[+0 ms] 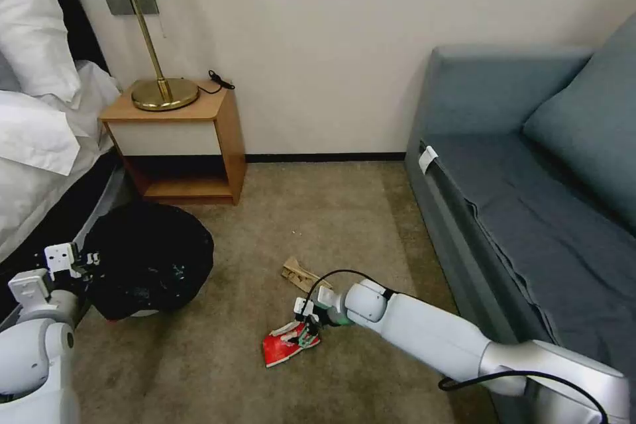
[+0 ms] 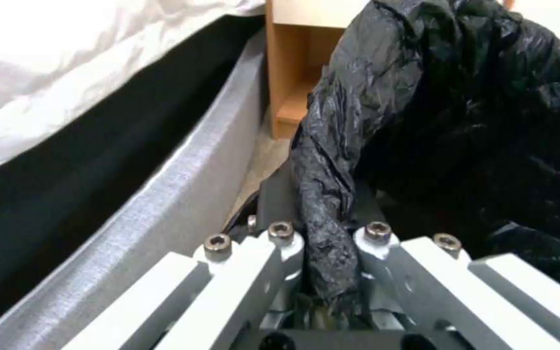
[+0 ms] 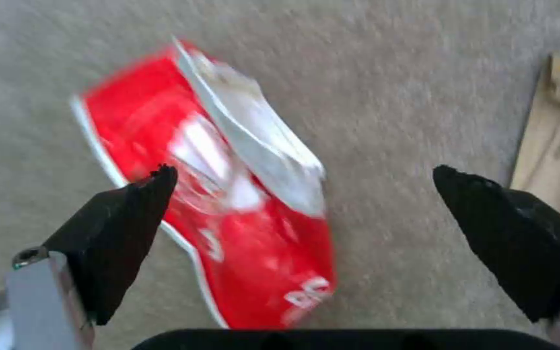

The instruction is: Pick up the trash bin, then pick up the garbage on the floor and place it into the trash bin.

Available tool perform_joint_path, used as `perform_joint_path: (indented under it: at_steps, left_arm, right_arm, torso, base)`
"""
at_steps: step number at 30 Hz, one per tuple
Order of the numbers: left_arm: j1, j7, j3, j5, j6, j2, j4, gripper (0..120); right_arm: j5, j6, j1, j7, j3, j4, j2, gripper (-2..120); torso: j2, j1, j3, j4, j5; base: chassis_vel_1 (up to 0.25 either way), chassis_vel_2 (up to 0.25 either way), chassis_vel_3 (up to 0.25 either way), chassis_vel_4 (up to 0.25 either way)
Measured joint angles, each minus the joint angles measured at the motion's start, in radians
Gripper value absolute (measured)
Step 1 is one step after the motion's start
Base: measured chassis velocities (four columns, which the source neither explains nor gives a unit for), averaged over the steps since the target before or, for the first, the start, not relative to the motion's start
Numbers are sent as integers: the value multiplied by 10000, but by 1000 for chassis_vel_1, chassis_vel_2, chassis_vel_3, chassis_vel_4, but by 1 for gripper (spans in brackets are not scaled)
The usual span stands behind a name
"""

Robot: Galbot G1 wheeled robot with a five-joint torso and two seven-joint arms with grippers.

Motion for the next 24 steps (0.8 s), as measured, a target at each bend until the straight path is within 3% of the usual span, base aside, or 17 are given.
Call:
perform_joint_path:
  at_steps: [8, 24]
  left_arm:
    - [-53, 11, -182, -70, -29, 99, 175, 3]
    - [-73, 16, 68, 21, -34, -21, 101, 3]
  right_arm:
    - [-651, 285, -135, -66, 321, -1052, 437, 99]
    - [-1178, 603, -332, -402, 799, -1703, 666, 44]
  torso:
    - [0, 0, 0, 0, 0]
    - [0, 0, 0, -1, 0]
  base:
    - [0, 0, 0, 0]
    - [0, 0, 0, 0]
